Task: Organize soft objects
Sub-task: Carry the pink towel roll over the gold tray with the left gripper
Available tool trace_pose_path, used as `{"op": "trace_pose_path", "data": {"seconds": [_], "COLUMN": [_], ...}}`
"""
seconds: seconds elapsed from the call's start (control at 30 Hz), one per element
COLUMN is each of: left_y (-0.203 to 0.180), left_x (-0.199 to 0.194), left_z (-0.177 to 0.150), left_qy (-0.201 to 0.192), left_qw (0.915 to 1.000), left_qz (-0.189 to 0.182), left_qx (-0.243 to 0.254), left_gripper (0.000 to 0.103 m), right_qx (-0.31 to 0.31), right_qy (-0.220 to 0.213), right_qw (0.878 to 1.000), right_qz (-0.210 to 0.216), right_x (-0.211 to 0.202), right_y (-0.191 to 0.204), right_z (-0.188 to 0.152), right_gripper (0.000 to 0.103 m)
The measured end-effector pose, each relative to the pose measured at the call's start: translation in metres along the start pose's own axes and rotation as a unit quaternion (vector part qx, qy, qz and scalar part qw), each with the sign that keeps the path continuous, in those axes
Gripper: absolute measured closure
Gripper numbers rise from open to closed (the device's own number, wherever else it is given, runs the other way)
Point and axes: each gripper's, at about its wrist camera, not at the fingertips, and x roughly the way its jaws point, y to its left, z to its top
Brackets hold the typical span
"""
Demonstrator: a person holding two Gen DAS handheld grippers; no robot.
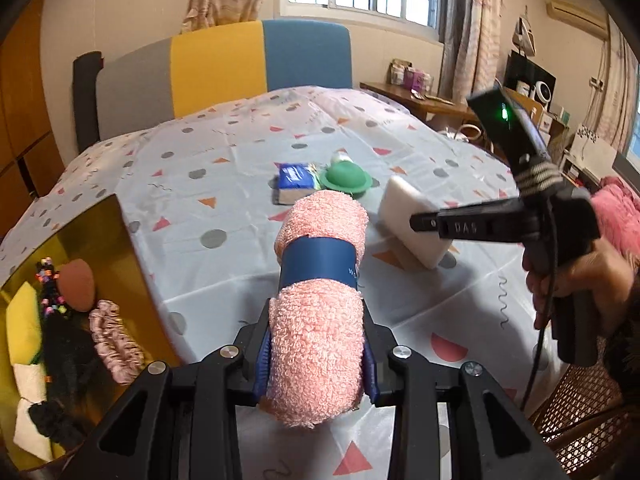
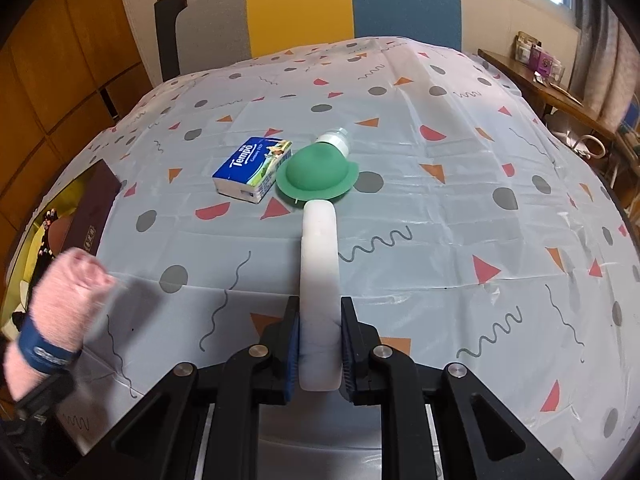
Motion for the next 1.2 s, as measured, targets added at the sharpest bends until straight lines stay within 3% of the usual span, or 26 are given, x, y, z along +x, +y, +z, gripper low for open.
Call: {"op": "trace_pose_path", "data": {"seconds": [0.33, 0.9, 1.1, 1.2], "left_y": [0.027, 0.091, 0.126, 0.157], "left_x": [-0.042, -0.063, -0.065, -0.063], "left_z": [0.014, 0.008, 0.004, 0.002], "left_qy": [-0.034, -0.036, -0.025, -0.016], "left_qw": [0.9984, 0.9907, 0.9823, 0.9718], "left_qz": [0.033, 0.061, 0.052, 0.046], "left_qx": [-0.031, -0.116, -0.178, -0.231], "left_gripper": [0.068, 0.068, 0.068, 0.068], "right_qx": [-0.007, -0.012, -0.012, -0.012], "right_qy": [0.000, 0.001, 0.001, 0.001], "right_qw": [1.000, 1.000, 1.000, 1.000], "right_qz": [-0.007, -0.013, -0.013, -0.013], "right_x": [0.000, 0.002, 0.002, 0.003], "right_y": [0.004, 0.005, 0.005, 0.005], "right_z": [0.000, -0.001, 0.000, 0.000], "right_gripper": [0.085, 0.085, 0.085, 0.085]}}
